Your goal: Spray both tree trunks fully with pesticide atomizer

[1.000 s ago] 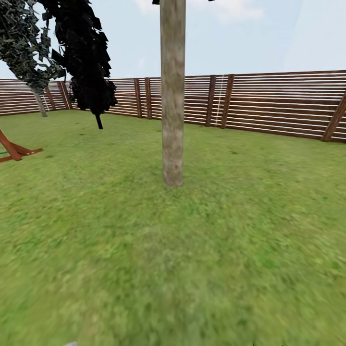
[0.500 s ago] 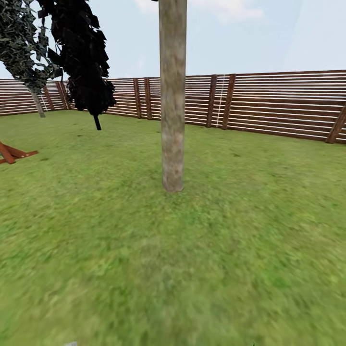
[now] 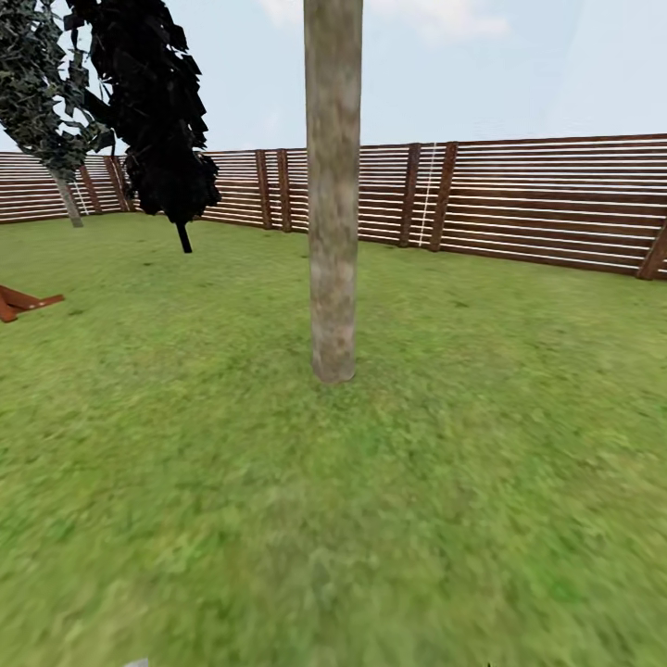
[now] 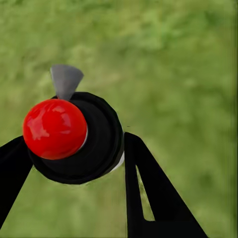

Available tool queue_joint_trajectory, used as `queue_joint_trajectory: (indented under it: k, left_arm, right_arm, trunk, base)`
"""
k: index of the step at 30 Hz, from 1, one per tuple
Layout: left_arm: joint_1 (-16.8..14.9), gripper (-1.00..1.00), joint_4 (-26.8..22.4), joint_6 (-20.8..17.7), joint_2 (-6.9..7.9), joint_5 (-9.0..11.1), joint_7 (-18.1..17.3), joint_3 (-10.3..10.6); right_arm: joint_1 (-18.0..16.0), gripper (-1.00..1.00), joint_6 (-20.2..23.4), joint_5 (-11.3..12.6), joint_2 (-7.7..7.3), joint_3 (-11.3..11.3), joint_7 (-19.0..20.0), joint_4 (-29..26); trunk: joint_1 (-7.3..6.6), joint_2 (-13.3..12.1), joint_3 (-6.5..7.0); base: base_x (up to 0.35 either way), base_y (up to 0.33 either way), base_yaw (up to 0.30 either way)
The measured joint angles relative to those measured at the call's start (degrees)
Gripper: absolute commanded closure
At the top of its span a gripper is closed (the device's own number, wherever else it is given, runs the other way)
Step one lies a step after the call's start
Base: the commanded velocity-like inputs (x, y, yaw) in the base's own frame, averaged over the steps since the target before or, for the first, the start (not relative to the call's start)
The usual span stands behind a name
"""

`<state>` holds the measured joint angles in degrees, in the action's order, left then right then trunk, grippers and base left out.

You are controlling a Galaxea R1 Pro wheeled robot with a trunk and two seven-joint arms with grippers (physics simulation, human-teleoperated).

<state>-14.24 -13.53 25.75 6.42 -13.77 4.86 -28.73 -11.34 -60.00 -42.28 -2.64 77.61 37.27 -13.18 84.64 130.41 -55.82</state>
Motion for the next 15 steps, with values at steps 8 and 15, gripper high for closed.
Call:
queue_joint_trajectory:
  k: [8,15]
  left_arm:
    - [0.00,1.00,0.00,0.00,0.00,-0.02,0.00,0.00]
    - [0.00,1.00,0.00,0.00,0.00,0.00,0.00,0.02]
  right_arm:
    - [0.00,-1.00,0.00,0.00,0.02,0.00,0.00,0.00]
    - [0.00,-1.00,0.00,0.00,0.01,0.00,0.00,0.00]
  trunk:
    - [0.00,0.00,0.00]
    - [0.00,0.00,0.00]
  base:
    - [0.338,0.000,0.000]
    - [0.338,0.000,0.000]
